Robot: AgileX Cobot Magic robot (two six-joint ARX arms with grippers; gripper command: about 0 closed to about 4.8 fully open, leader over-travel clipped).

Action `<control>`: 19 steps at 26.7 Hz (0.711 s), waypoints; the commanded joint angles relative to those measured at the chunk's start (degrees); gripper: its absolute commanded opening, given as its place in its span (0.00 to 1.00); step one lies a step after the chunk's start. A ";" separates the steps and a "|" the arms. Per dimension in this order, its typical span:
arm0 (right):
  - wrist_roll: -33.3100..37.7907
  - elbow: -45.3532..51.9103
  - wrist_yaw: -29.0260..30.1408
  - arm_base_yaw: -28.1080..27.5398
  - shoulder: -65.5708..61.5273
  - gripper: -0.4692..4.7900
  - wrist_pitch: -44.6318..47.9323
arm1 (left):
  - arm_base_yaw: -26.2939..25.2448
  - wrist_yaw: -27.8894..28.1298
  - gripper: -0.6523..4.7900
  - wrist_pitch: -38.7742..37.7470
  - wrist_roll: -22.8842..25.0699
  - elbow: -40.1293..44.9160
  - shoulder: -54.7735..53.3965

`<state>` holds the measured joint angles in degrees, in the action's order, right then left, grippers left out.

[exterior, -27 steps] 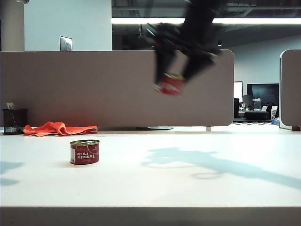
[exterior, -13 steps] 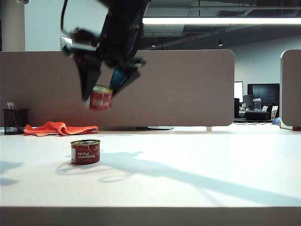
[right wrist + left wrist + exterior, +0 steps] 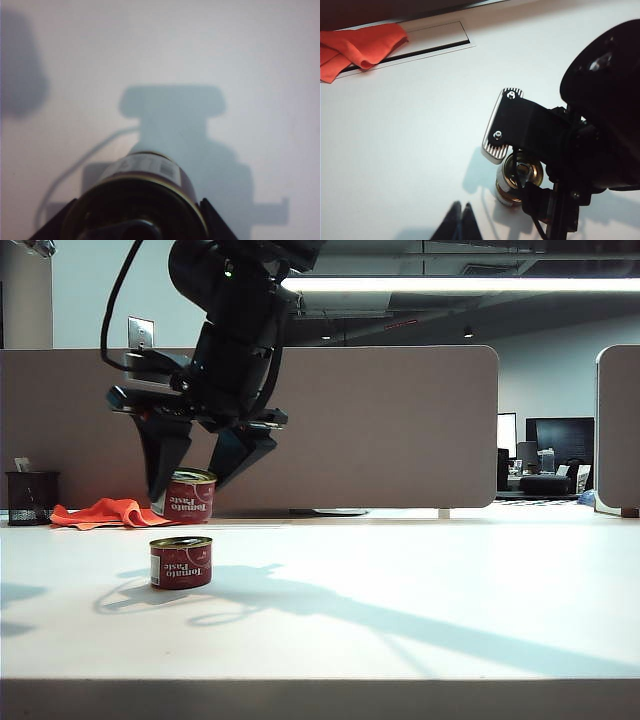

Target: Stack a can of tomatoes on the right onto the can of tomatoes on the left.

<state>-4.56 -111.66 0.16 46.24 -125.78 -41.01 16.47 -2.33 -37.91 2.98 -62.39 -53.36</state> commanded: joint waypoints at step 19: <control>0.02 -0.52 1.07 0.35 -1.25 0.81 1.81 | -0.02 0.17 0.11 0.20 0.24 -0.31 0.09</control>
<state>-4.47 -111.79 0.93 46.46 -127.44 -40.03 16.47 -2.33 -38.17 3.01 -62.39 -53.39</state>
